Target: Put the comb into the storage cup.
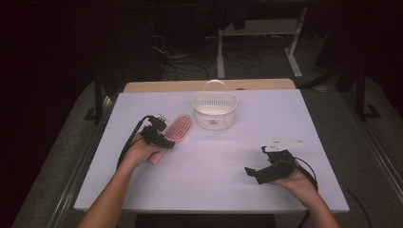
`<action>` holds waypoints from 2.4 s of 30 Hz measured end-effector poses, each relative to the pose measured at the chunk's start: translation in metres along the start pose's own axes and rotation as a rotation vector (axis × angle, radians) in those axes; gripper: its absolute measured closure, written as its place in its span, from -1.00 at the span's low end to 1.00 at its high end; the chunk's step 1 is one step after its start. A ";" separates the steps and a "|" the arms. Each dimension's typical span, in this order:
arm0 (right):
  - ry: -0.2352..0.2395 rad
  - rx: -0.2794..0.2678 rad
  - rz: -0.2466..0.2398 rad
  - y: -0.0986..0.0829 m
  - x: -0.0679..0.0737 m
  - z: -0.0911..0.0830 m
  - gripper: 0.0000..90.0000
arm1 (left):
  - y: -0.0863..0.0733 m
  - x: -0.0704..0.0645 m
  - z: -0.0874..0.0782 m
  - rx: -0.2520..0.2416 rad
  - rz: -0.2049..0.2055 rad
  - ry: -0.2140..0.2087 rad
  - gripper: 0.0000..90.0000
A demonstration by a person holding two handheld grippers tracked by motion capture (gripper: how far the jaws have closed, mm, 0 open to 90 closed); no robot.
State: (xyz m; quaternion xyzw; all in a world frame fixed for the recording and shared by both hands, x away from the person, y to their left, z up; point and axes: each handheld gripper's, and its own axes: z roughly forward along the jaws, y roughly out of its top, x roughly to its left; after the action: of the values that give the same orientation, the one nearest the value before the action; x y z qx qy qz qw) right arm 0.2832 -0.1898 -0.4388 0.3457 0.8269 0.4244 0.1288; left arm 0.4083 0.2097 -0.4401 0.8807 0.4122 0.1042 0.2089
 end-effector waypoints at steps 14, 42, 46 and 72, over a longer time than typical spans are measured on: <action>-0.001 -0.001 -0.004 0.000 0.000 0.000 -1.00 | 0.001 0.000 0.001 0.010 -0.015 0.014 0.13; -0.002 0.001 0.000 -0.001 0.000 -0.001 -1.00 | 0.002 0.000 -0.001 0.025 -0.006 0.030 0.56; -0.002 -0.001 -0.001 -0.001 0.000 -0.001 -1.00 | 0.001 0.000 -0.001 0.020 0.009 0.030 0.57; 0.000 -0.003 0.002 -0.001 -0.001 -0.002 -1.00 | -0.009 0.016 -0.034 -0.077 0.005 -0.018 0.57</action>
State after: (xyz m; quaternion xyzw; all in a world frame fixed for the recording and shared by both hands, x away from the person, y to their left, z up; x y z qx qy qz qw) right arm 0.2825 -0.1920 -0.4386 0.3466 0.8258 0.4258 0.1289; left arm 0.4008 0.2366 -0.4139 0.8738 0.4039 0.1124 0.2464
